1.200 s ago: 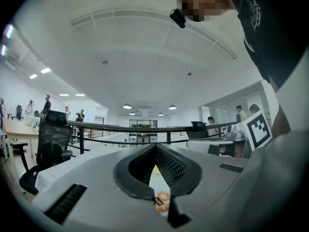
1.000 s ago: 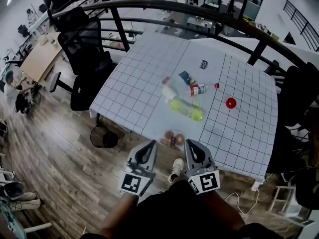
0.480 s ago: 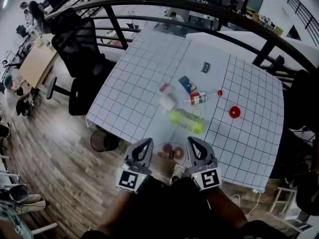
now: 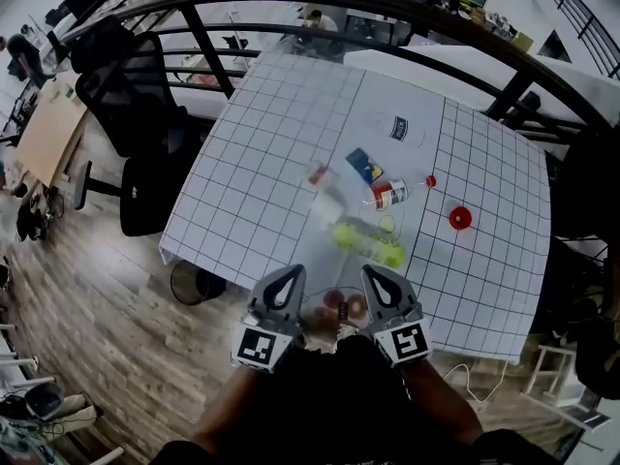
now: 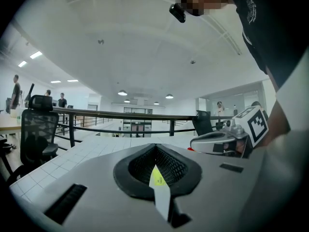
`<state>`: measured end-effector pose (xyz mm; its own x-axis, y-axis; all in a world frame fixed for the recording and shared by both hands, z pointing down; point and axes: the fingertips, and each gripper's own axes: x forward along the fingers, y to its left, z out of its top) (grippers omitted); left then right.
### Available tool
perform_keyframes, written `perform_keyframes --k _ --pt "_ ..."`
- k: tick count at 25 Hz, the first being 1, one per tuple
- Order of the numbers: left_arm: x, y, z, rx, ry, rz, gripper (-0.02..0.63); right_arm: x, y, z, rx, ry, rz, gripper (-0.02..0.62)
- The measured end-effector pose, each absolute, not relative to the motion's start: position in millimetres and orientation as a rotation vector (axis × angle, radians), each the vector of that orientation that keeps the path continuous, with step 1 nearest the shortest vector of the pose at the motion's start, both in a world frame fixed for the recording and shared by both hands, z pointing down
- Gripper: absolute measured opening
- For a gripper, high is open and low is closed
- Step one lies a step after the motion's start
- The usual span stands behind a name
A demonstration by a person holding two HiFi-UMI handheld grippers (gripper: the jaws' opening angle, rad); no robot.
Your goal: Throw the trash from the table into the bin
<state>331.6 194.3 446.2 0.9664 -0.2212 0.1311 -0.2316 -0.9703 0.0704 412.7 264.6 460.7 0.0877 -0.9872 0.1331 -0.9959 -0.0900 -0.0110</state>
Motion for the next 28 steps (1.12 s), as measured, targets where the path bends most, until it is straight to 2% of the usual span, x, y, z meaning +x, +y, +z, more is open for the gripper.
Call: perform_keyframes --k 20,28 --pt "363.2 190.7 463.1 3.029 -0.164 0.203 0.018 438.8 257.2 536.3 1.958 -1.793 0.196 0.023" --pt "367.4 187.4 462.6 3.036 -0.159 0.193 0.018 448.7 251.8 551.3 1.807 -1.692 0.226 0.077"
